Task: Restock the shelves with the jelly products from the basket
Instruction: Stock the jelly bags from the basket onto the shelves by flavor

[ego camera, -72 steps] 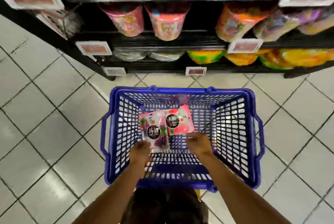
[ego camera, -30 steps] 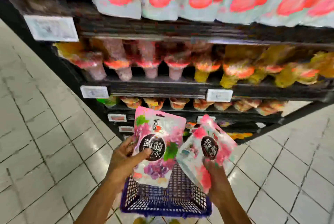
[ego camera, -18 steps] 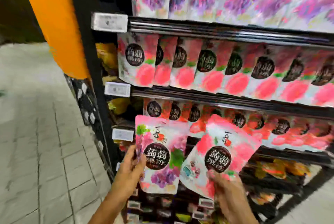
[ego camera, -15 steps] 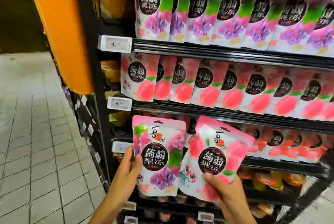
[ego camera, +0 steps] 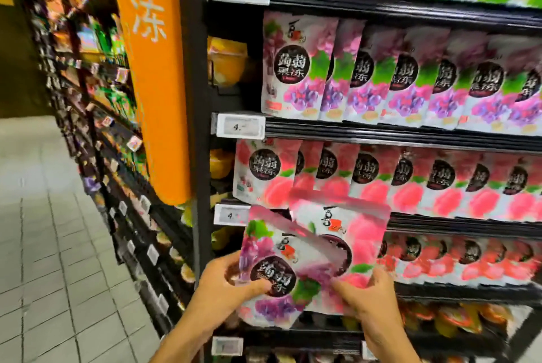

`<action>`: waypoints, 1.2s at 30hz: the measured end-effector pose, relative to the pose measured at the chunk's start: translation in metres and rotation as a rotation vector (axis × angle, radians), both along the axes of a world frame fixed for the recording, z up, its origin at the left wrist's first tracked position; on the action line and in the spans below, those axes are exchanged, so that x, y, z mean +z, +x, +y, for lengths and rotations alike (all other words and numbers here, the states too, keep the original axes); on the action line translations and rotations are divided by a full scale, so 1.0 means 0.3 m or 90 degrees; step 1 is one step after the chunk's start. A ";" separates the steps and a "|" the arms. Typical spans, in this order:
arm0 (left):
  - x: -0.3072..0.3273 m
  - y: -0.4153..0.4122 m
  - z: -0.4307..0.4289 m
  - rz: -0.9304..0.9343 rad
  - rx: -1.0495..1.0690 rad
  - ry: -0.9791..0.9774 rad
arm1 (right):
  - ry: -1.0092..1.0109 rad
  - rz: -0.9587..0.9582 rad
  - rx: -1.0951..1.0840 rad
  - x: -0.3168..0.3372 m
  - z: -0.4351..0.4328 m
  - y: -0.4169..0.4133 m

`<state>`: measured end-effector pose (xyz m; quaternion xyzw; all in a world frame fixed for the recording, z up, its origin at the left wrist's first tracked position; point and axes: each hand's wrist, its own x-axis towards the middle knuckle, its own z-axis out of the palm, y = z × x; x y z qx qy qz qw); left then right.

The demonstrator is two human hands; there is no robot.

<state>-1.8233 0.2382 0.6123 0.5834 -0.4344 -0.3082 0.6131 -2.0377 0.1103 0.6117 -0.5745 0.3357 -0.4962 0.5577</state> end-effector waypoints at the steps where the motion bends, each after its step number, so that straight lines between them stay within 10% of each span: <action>1: 0.001 0.020 -0.006 0.025 0.022 -0.005 | -0.021 0.010 -0.014 -0.005 0.011 0.021; 36: 0.126 0.220 -0.035 -0.014 -0.057 -0.004 | -0.092 0.048 0.019 0.179 -0.102 0.256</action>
